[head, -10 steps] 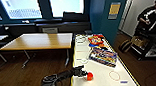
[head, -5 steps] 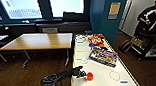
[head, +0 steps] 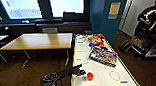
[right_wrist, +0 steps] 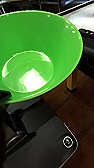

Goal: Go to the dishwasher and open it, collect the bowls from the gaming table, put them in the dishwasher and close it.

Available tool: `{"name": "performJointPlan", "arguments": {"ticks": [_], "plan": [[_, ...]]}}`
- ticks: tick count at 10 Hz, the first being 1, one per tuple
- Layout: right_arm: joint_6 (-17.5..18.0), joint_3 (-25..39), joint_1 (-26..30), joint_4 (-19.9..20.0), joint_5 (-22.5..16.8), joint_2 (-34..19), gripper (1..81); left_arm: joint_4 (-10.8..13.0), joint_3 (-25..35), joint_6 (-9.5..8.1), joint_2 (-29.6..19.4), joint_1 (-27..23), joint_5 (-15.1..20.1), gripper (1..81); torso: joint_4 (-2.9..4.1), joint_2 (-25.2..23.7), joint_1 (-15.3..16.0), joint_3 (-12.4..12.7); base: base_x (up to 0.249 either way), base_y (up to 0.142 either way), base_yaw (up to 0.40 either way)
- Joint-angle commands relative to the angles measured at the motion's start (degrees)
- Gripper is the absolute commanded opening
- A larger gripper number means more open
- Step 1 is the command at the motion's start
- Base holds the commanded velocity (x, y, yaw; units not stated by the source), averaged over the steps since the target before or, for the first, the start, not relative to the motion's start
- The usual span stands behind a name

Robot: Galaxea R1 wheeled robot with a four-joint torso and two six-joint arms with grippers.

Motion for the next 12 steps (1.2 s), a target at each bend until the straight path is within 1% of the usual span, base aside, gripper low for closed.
{"name": "performJointPlan", "arguments": {"ticks": [1, 2, 3, 4, 6, 7, 8, 9, 10, 12], "plan": [[-0.02, 1.94, 2.99, -1.45, -4.1, -2.71, 1.0, 0.5, 0.24, 0.24, 3.72, -9.6, 1.28, 81.1, 0.0, 0.0, 0.0, 0.0, 0.0, 0.0, 0.0], [-0.02, 1.86, 2.99, -1.45, -4.19, -2.63, 1.0, 1.47, 0.15, 0.24, 3.72, -9.61, 1.37, 81.1, 0.0, 0.0, 0.0, 0.0, 0.0, 0.0, 0.0], [0.07, 1.86, 2.99, -1.45, -4.19, -2.71, 1.0, 1.56, -0.38, 0.24, 3.72, -9.6, 1.37, 81.1, 0.0, 0.0, 0.0, 0.0, 0.0, 0.0, 0.0], [-0.02, 1.94, 2.99, -1.45, -4.19, -2.63, 1.0, 2.44, -0.99, 0.24, 3.72, -9.69, 1.37, 81.1, 0.0, 0.0, 0.0, 0.0, 0.0, 0.0, 0.0], [-0.02, 1.86, 3.07, -1.45, -4.81, -2.63, 1.0, 2.7, -0.64, 0.41, 3.72, -9.95, 1.9, 81.1, 0.0, 0.0, 0.0, 0.0, 0.0, 0.0, 0.0], [-0.02, 1.86, 3.08, -1.45, -4.81, -2.63, 1.0, 2.7, 1.18, 1.2, 3.72, -9.95, 1.98, 81.1, 0.0, 0.0, 0.0, 0.0, 0.0, 0.0, 0.0], [-0.02, 1.86, 3.08, -1.45, -4.81, -2.54, 1.0, 2.7, 7.33, 2.87, 3.72, -9.69, 1.81, 81.1, 0.0, 0.0, 0.0, 0.0, 0.0, 0.0, 0.0], [-0.02, 1.86, 3.08, -1.45, -4.9, -2.54, 1.0, 2.7, 12.76, 2.88, 3.72, -9.69, 1.55, 81.1, 0.02, 0.0, 0.0, 0.0, 0.0, 0.0, 0.0], [-0.02, 1.86, 3.17, -1.45, -4.9, -2.45, 1.0, 2.7, 14.83, 2.88, 3.72, -9.95, 1.54, 81.1, 0.0, 0.0, 0.0, 0.0, 0.0, 0.0, 0.0], [-0.02, 1.86, 3.26, -1.45, -4.9, -2.18, 1.0, 2.62, 15.27, 2.88, 3.72, -10.39, 1.81, 81.1, 0.0, 0.0, 0.0, 0.0, 0.0, 0.0, 0.0]]}}
